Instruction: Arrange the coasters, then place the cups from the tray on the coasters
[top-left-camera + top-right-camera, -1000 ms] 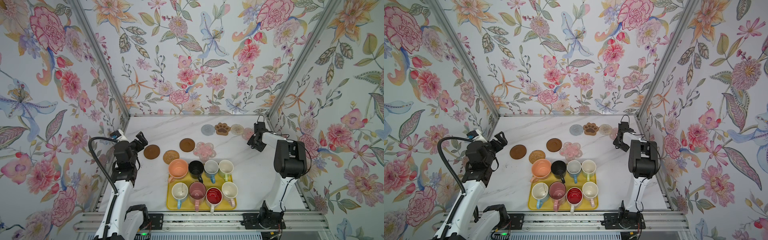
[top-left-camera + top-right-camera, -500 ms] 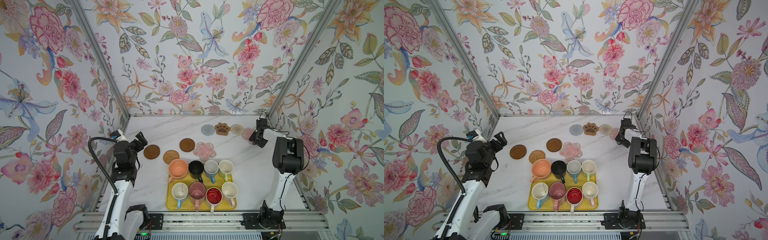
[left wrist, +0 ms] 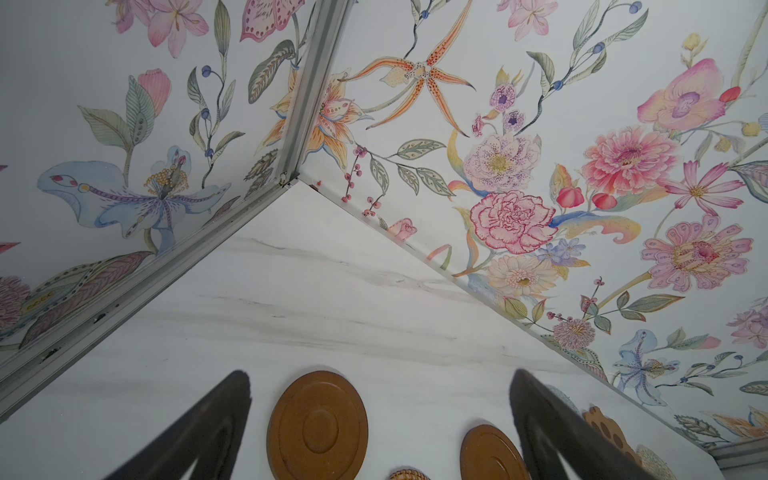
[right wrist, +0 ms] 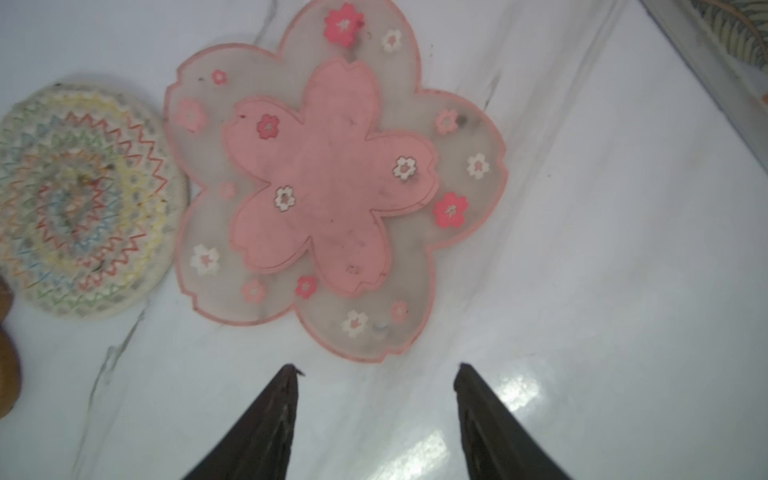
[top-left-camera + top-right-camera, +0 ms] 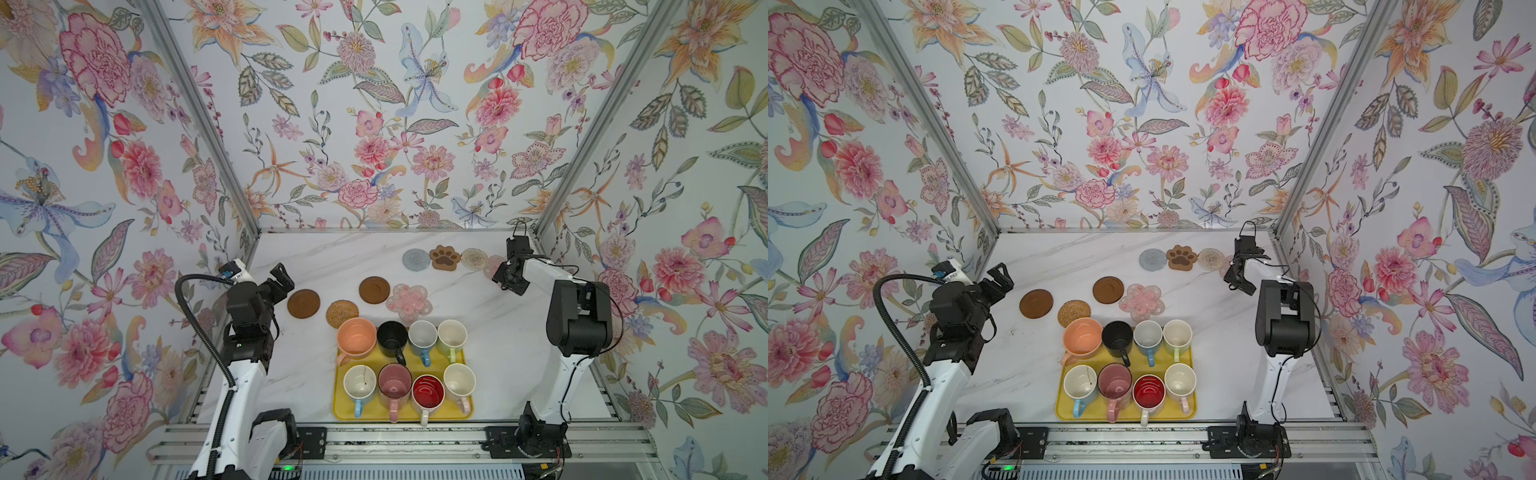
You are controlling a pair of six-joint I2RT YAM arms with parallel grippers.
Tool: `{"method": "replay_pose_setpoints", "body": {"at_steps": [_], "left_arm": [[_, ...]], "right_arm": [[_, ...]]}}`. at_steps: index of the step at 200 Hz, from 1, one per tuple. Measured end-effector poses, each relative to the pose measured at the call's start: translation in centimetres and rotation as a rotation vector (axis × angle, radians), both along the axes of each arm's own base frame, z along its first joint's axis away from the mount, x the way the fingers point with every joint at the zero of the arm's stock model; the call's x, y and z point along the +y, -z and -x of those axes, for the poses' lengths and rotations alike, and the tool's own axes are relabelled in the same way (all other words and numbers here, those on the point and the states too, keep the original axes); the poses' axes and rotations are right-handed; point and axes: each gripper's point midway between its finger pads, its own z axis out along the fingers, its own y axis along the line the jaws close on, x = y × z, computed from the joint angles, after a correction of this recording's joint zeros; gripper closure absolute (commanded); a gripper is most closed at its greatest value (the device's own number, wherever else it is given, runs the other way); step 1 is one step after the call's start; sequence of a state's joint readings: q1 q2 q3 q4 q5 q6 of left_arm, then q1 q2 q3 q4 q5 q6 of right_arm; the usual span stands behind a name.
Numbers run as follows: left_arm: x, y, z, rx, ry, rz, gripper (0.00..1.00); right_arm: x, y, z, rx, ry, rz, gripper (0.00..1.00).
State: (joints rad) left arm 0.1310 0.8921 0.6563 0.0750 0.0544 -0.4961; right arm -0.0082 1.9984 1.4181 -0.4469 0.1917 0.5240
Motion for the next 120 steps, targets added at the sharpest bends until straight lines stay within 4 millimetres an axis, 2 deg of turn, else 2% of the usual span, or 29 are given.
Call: {"method": "replay_pose_setpoints", "body": {"at_steps": [21, 66, 120], "left_arm": [[-0.1, 0.4, 0.0, 0.008, 0.006, 0.003, 0.01], [-0.2, 1.0, 0.1, 0.019, 0.014, 0.007, 0.01], [0.0, 1.1, 0.1, 0.017, 0.009, 0.008, 0.01]], "right_arm": [[0.9, 0.0, 0.0, -0.002, -0.019, 0.000, 0.41], [0.8, 1.1, 0.4, 0.027, -0.016, 0.009, 0.50], [0.5, 3.0, 1.0, 0.082, -0.009, 0.024, 0.51]]}}
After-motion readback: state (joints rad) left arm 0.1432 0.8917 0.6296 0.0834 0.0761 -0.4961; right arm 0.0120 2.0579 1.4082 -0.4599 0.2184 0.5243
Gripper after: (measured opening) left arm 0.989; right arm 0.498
